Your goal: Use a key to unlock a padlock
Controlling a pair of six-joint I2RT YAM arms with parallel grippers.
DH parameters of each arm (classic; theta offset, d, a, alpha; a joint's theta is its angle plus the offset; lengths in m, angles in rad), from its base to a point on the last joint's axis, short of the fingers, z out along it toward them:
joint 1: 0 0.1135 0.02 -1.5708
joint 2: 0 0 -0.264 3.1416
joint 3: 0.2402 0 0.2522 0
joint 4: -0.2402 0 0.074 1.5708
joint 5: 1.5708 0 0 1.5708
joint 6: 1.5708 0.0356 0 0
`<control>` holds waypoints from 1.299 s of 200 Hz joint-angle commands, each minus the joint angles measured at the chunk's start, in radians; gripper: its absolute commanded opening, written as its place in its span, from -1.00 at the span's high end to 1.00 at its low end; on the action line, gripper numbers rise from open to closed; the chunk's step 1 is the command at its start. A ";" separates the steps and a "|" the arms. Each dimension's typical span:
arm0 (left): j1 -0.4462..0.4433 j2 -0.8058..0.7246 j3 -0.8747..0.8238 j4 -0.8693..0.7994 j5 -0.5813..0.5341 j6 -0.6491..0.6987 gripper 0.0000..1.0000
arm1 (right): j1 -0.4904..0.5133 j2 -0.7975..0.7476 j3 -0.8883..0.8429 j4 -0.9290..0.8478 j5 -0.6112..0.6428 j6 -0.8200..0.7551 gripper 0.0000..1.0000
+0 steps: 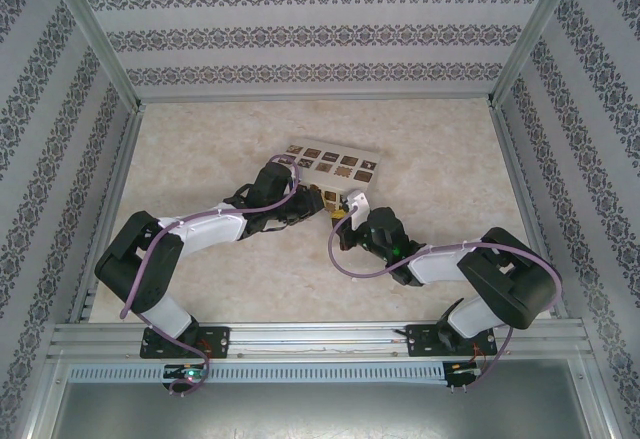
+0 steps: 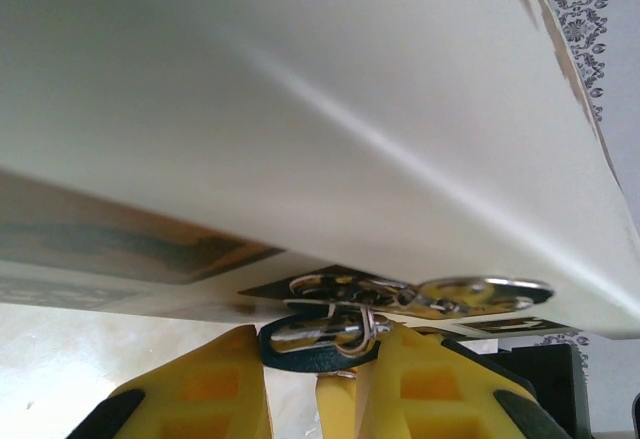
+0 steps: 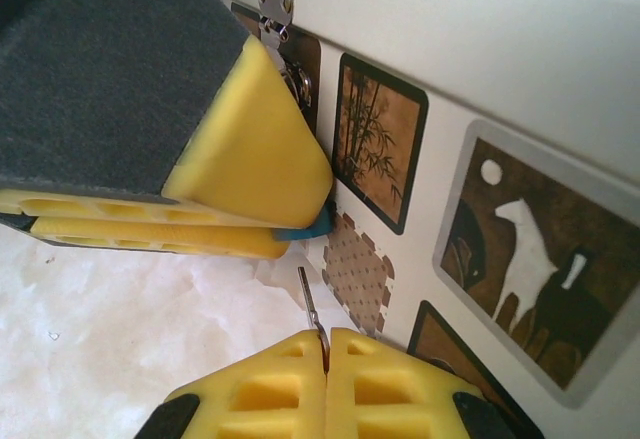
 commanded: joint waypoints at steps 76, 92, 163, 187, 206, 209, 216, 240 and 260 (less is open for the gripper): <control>-0.014 -0.045 0.024 0.035 0.037 -0.050 0.67 | 0.003 0.032 0.030 0.073 0.042 0.024 1.00; -0.015 -0.045 0.021 0.039 0.037 -0.053 0.67 | -0.001 0.030 0.030 0.089 0.034 0.030 1.00; -0.014 -0.042 0.019 0.047 0.039 -0.060 0.67 | -0.010 0.042 0.035 0.138 -0.003 0.048 1.00; -0.014 -0.040 0.018 0.050 0.044 -0.066 0.67 | -0.011 0.050 0.038 0.150 -0.008 0.047 1.00; -0.014 -0.040 0.018 0.053 0.046 -0.071 0.67 | -0.012 0.063 0.040 0.172 -0.005 0.052 1.00; -0.014 -0.041 0.018 0.053 0.047 -0.071 0.67 | -0.011 0.066 0.040 0.177 -0.004 0.052 1.00; -0.014 -0.042 0.020 0.053 0.046 -0.074 0.67 | -0.012 0.071 0.041 0.189 -0.004 0.056 1.00; -0.014 -0.042 0.020 0.056 0.050 -0.083 0.67 | -0.010 0.091 0.047 0.223 -0.006 0.061 1.00; -0.014 -0.043 0.020 0.061 0.052 -0.092 0.67 | -0.011 0.109 0.055 0.248 -0.015 0.063 1.00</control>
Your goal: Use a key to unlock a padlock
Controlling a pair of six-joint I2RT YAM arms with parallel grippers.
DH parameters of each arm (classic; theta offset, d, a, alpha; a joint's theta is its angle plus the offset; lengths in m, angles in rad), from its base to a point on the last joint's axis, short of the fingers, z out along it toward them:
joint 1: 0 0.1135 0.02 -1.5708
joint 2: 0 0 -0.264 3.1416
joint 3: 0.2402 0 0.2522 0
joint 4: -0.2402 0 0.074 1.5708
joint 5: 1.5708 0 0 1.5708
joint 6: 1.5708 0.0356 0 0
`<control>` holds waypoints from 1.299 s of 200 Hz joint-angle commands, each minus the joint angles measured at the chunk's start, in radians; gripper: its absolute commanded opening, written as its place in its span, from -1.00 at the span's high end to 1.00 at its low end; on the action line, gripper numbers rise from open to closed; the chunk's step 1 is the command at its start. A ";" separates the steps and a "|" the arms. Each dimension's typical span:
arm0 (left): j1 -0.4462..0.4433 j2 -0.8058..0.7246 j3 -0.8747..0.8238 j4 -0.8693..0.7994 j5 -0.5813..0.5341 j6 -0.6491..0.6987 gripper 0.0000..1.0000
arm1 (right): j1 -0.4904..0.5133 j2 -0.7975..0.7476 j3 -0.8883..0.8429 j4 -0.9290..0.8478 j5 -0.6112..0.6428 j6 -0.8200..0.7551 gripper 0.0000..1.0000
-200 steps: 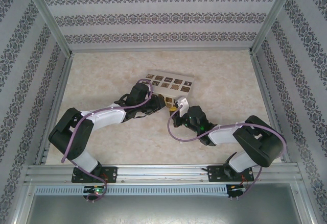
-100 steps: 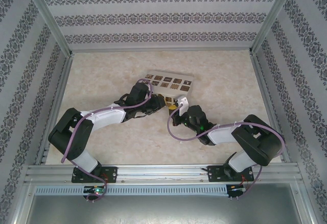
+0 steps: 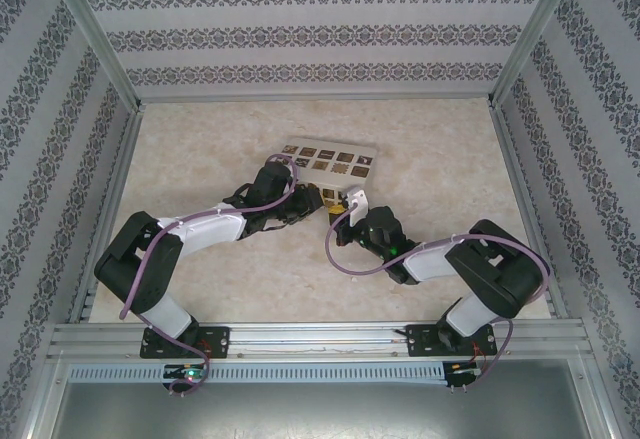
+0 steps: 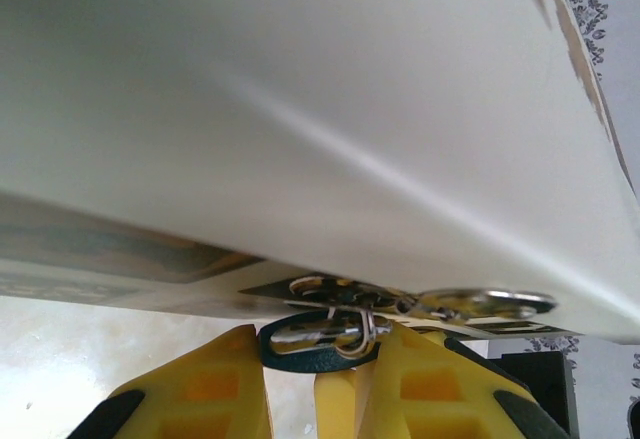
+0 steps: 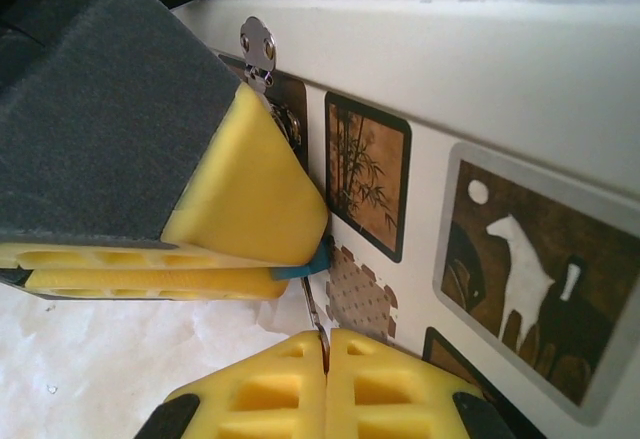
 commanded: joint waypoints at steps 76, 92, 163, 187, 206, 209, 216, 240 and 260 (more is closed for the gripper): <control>-0.016 -0.038 0.019 0.069 0.071 -0.060 0.67 | -0.014 0.053 0.028 0.189 0.014 0.024 1.00; -0.016 -0.038 0.018 0.068 0.066 -0.069 0.67 | -0.019 0.050 0.020 0.194 0.015 0.027 1.00; -0.014 -0.032 0.023 0.062 0.058 -0.080 0.67 | -0.028 0.036 -0.006 0.196 0.037 0.033 1.00; -0.014 -0.031 0.024 0.063 0.060 -0.082 0.67 | -0.031 0.036 -0.008 0.194 0.042 0.041 1.00; -0.014 -0.031 0.025 0.064 0.060 -0.083 0.67 | -0.031 0.040 -0.006 0.195 0.036 0.047 1.00; -0.013 -0.031 0.025 0.066 0.061 -0.082 0.67 | -0.032 0.041 -0.005 0.196 0.033 0.048 1.00; -0.014 -0.032 0.026 0.066 0.064 -0.085 0.67 | -0.032 0.043 -0.003 0.196 0.024 0.048 1.00; -0.013 -0.025 0.033 0.069 0.076 -0.085 0.67 | -0.030 0.054 0.013 0.196 -0.022 0.043 1.00; -0.014 -0.021 0.036 0.070 0.085 -0.085 0.67 | -0.027 0.066 0.027 0.202 -0.046 0.030 1.00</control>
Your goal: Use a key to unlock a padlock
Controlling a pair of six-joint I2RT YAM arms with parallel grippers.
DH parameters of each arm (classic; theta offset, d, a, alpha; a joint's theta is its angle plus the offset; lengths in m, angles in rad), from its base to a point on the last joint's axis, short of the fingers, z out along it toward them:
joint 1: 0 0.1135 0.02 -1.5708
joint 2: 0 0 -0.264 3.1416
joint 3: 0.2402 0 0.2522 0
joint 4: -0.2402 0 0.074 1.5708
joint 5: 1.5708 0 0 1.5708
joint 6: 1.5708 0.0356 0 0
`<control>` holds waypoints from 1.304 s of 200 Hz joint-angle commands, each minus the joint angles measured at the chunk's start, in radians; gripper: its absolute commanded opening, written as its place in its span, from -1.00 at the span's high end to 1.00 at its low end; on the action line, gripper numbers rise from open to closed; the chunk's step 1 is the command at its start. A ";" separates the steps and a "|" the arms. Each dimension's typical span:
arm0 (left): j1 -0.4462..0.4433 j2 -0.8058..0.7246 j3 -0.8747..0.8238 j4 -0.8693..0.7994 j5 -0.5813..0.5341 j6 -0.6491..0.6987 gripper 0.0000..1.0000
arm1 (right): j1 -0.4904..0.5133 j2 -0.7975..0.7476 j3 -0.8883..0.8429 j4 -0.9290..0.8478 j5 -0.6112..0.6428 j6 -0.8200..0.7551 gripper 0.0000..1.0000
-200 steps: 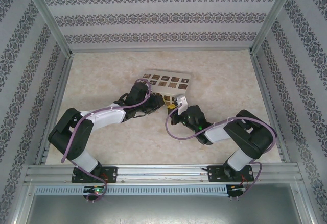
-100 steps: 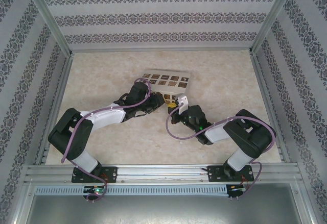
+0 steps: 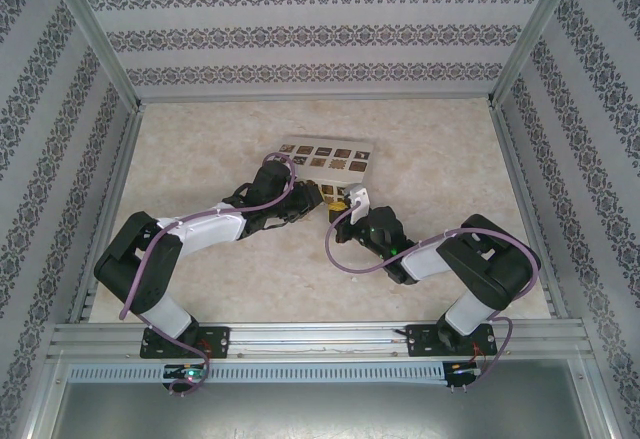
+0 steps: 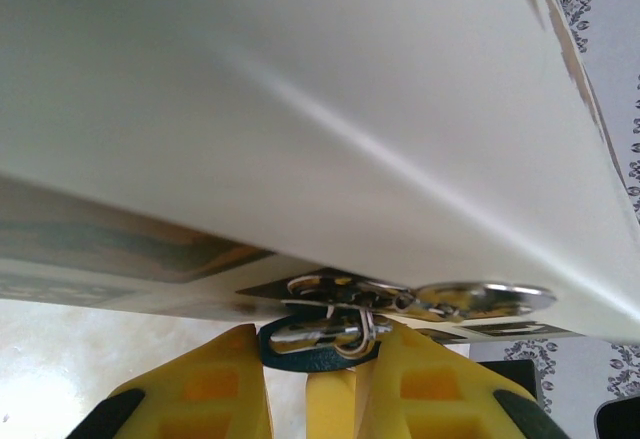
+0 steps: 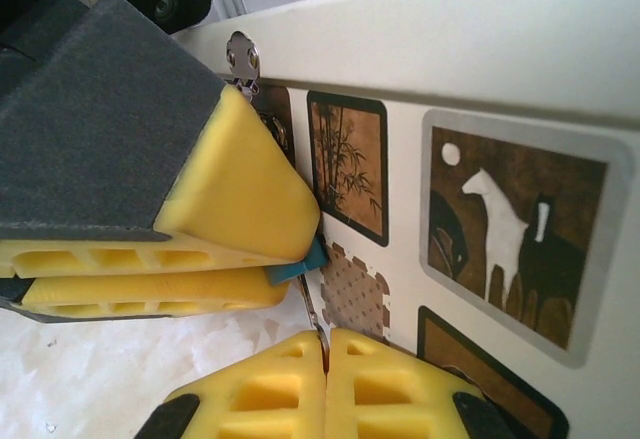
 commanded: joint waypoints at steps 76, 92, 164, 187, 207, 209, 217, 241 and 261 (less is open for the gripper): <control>-0.016 -0.028 0.030 0.039 0.118 -0.027 0.67 | -0.004 0.038 0.078 0.106 -0.087 -0.053 1.00; -0.016 -0.031 0.030 0.033 0.120 -0.023 0.67 | -0.005 0.036 0.075 0.105 -0.086 -0.065 1.00; -0.014 -0.039 0.030 0.011 0.129 -0.001 0.67 | -0.063 0.049 0.088 0.102 -0.229 0.001 1.00; -0.014 -0.036 0.031 0.013 0.133 0.002 0.67 | -0.064 0.063 0.097 0.095 -0.255 0.005 1.00; -0.013 -0.036 0.031 0.010 0.134 0.004 0.67 | -0.067 0.067 0.090 0.090 -0.245 -0.001 1.00; -0.013 -0.037 0.031 0.010 0.134 0.004 0.67 | -0.068 0.067 0.089 0.089 -0.242 -0.002 1.00; -0.013 -0.038 0.029 0.011 0.132 0.004 0.67 | -0.068 0.065 0.087 0.086 -0.235 -0.006 1.00; -0.008 -0.039 0.027 0.013 0.132 0.004 0.67 | -0.071 0.054 0.086 0.047 -0.226 -0.026 1.00; -0.005 -0.041 0.029 0.011 0.128 0.004 0.67 | -0.072 0.049 0.075 0.035 -0.204 -0.029 1.00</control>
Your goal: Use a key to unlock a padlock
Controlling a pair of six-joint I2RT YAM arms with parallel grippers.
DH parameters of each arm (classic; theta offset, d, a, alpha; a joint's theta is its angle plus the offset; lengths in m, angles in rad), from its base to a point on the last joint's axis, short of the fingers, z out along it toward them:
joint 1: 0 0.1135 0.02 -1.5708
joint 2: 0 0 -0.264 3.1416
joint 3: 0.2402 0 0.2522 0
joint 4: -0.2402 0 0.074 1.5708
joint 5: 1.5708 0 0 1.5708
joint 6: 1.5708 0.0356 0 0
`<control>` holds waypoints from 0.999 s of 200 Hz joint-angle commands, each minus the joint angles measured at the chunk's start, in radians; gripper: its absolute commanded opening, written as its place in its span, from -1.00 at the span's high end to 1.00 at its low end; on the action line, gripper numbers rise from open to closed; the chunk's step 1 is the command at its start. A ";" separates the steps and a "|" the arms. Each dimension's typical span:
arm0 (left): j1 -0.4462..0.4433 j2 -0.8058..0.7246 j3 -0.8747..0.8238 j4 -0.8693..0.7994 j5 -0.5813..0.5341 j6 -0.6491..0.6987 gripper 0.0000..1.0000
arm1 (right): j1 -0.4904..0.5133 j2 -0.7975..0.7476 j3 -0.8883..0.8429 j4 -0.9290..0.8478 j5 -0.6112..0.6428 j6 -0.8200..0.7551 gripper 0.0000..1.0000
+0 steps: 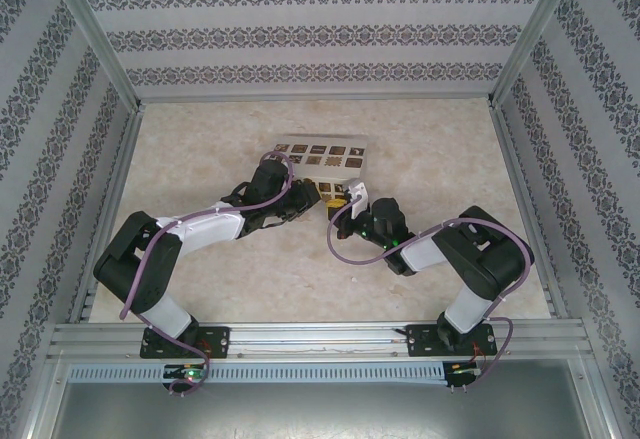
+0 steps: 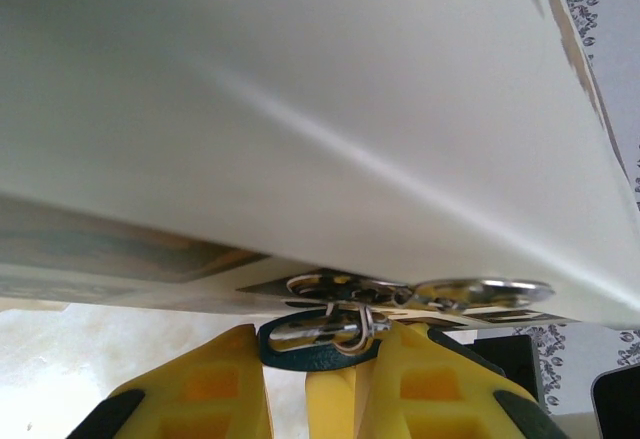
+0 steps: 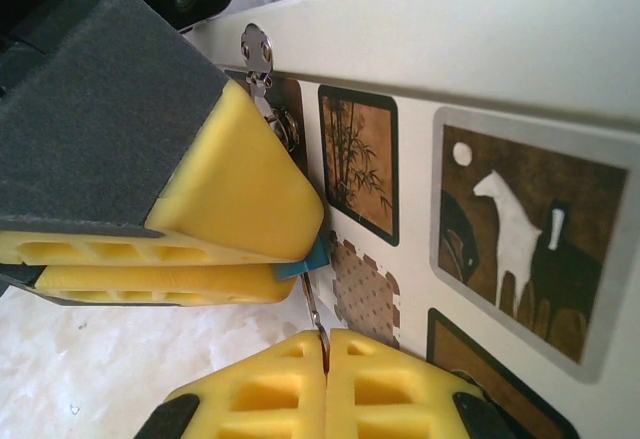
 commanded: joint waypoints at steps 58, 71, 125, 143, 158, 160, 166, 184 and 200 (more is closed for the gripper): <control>-0.014 -0.030 0.030 0.033 0.148 -0.003 0.67 | -0.007 -0.007 0.026 0.058 -0.040 0.022 1.00; -0.014 -0.027 0.032 0.037 0.150 -0.005 0.67 | -0.008 -0.004 0.032 0.061 -0.058 0.028 1.00; -0.006 -0.028 0.036 0.028 0.149 -0.001 0.67 | -0.007 -0.009 0.018 0.033 -0.046 0.004 1.00; -0.003 -0.028 0.037 0.017 0.144 0.005 0.67 | -0.008 -0.022 0.002 0.026 -0.024 0.002 1.00; -0.002 -0.025 0.039 0.017 0.144 0.005 0.67 | -0.009 -0.024 -0.002 0.026 -0.022 0.006 1.00; -0.001 -0.025 0.038 0.017 0.144 0.005 0.67 | -0.010 -0.024 -0.003 0.027 -0.022 0.006 1.00; -0.001 -0.024 0.040 0.017 0.146 0.006 0.67 | -0.008 -0.024 -0.002 0.027 -0.026 0.008 1.00; 0.000 -0.020 0.044 0.015 0.149 0.007 0.67 | -0.008 -0.024 -0.007 0.031 -0.028 0.011 1.00; 0.002 -0.019 0.048 0.014 0.149 0.008 0.67 | -0.009 -0.032 -0.013 0.034 -0.025 0.010 1.00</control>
